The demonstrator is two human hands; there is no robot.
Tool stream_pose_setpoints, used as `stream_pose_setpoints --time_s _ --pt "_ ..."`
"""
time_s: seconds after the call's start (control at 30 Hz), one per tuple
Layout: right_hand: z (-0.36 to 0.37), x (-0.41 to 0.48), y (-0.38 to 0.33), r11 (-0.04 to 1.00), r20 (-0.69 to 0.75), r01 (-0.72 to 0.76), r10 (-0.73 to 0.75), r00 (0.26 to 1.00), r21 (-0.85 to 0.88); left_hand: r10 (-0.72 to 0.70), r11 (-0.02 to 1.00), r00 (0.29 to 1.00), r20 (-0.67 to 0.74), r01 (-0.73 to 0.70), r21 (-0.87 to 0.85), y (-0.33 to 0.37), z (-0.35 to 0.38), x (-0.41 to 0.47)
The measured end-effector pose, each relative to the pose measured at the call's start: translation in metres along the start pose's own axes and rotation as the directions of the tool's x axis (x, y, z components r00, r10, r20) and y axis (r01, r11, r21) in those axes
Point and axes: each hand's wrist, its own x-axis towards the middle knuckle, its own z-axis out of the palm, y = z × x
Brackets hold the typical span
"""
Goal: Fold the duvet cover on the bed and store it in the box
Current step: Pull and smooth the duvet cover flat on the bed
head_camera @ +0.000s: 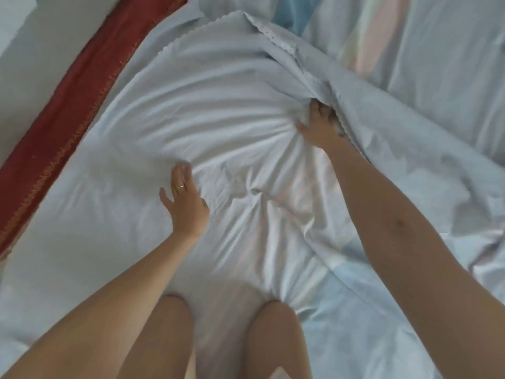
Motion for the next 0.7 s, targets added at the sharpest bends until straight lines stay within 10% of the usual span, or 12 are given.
stream_pose_setpoints --time_s 0.17,0.33,0.43,0.7 --pt "-0.013 -0.083 0.06 0.984 0.03 0.074 -0.079 0.996 0.16 0.454 0.889 0.888 -0.07 -0.457 -0.037 0.071 0.03 -0.016" --pt "0.01 -0.193 0.136 0.948 -0.026 -0.175 0.175 0.984 -0.266 0.508 0.857 0.856 0.099 -0.513 0.044 0.137 0.046 0.0" --pt "0.016 -0.201 0.177 0.922 -0.059 -0.344 0.339 0.939 -0.178 0.502 0.85 0.85 0.156 -0.519 0.092 0.174 0.05 0.014" --pt "0.032 -0.2 0.209 0.973 -0.194 -0.221 0.204 0.959 -0.071 0.651 0.624 0.705 0.281 -0.708 0.329 0.216 0.057 0.023"
